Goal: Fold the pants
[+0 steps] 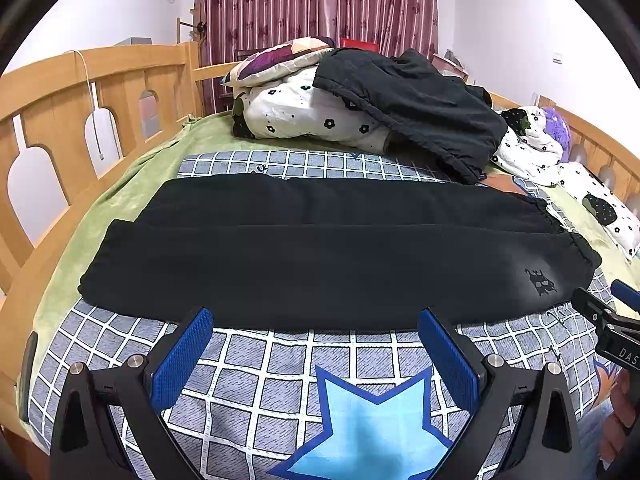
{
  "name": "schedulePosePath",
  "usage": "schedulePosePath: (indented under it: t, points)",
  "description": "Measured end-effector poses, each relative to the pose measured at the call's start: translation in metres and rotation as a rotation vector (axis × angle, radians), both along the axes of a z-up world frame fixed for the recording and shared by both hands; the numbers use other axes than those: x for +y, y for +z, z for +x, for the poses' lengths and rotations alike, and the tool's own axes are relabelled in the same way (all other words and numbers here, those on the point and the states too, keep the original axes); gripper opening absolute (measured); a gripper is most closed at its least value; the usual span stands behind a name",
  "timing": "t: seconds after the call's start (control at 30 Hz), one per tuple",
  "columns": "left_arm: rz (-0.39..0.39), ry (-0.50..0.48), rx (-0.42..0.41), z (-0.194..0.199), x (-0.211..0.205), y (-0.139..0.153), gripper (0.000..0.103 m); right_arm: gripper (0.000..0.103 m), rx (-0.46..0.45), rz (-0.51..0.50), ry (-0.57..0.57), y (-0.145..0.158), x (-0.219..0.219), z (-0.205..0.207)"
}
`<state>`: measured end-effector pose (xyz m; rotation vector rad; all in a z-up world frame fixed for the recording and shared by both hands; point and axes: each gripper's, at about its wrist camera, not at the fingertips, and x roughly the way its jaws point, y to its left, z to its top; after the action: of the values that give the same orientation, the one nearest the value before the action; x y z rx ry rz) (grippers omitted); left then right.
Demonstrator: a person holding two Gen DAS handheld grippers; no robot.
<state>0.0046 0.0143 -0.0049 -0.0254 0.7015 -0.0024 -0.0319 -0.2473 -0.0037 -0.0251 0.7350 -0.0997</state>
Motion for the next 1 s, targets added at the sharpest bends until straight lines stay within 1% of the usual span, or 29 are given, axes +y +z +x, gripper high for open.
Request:
schedulePosePath:
  t: [1.0]
  points:
    - [0.002,0.003,0.0,-0.0012,-0.0008,-0.0003,0.103,0.102,-0.007,-0.002,-0.002,0.0022,0.0022,-0.0003]
